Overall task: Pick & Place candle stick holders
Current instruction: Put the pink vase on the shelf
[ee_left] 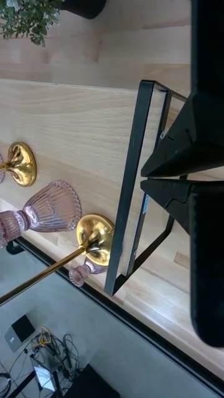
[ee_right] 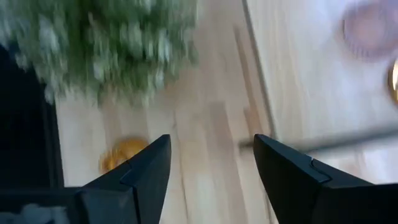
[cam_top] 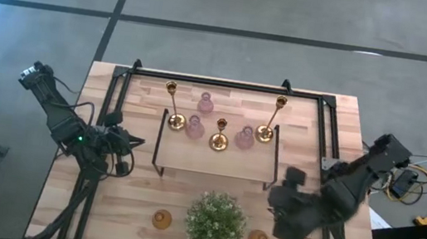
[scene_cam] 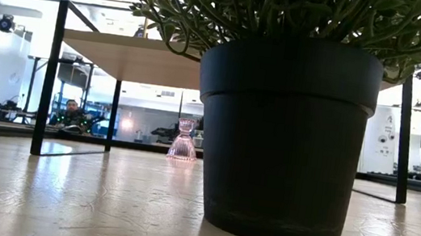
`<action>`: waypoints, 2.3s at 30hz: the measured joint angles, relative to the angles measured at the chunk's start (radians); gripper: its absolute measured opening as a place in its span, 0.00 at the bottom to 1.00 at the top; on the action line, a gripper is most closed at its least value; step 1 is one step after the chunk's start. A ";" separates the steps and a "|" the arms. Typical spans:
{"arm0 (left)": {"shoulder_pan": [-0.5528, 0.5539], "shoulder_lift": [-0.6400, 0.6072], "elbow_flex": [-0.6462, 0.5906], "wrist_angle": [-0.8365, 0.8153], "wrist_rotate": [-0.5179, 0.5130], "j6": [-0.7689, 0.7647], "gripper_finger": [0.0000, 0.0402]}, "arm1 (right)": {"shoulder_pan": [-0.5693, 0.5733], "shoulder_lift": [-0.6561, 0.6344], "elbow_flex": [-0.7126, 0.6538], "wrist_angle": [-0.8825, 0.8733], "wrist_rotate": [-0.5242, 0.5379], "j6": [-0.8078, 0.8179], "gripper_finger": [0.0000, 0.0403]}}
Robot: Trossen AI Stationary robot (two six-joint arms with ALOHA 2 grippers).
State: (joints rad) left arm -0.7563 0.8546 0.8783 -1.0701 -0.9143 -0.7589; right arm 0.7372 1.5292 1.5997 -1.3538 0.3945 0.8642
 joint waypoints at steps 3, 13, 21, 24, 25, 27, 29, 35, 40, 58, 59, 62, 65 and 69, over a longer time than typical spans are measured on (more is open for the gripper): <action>0.000 0.000 0.000 0.000 0.000 0.000 0.05 | 0.075 -0.008 -0.001 -0.069 0.001 0.112 0.56; 0.000 0.000 0.000 0.003 -0.053 0.114 0.05 | 0.216 -0.011 -0.003 -0.134 0.016 0.366 0.56; 0.000 0.000 0.000 0.005 -0.071 0.201 0.05 | 0.221 0.050 -0.011 -0.148 0.027 0.399 0.56; 0.000 0.000 0.000 0.012 -0.110 0.201 0.05 | 0.212 0.074 -0.011 -0.188 0.020 0.430 0.56; 0.000 0.000 0.000 0.012 -0.118 0.202 0.05 | 0.212 0.077 -0.011 -0.199 0.015 0.434 0.56; 0.000 0.000 0.000 0.014 -0.119 0.202 0.05 | 0.211 0.077 -0.012 -0.218 0.025 0.451 0.55; 0.000 0.000 0.000 0.015 -0.125 0.207 0.05 | 0.212 0.069 -0.017 -0.219 0.071 0.466 0.54; 0.000 0.000 0.000 0.024 -0.044 0.051 0.05 | 0.195 0.048 -0.017 -0.218 0.133 0.369 0.50; 0.002 0.009 0.000 0.023 -0.032 -0.059 0.05 | 0.202 0.046 -0.017 -0.218 0.132 0.227 0.47; 0.128 -0.161 -0.015 -0.502 -0.351 -0.785 0.13 | 0.253 0.028 -0.022 -0.216 0.146 0.286 0.38; 0.153 -0.181 -0.015 -0.501 -0.363 -0.772 0.13 | 0.254 0.025 -0.022 -0.217 0.155 0.290 0.38; 0.223 -0.240 -0.015 -0.494 -0.378 -0.688 0.13 | 0.253 0.015 -0.023 -0.218 0.169 0.302 0.37; 0.272 -0.286 -0.013 -0.501 -0.376 -0.665 0.13 | 0.252 0.001 -0.024 -0.217 0.191 0.306 0.35; 0.286 -0.315 -0.015 -0.463 -0.322 -0.633 0.13 | 0.253 -0.027 -0.024 -0.217 0.236 0.304 0.34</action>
State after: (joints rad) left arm -0.4702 0.5395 0.8631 -1.5329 -1.2368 -1.3924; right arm 0.9901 1.5019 1.5761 -1.5709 0.6301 1.1677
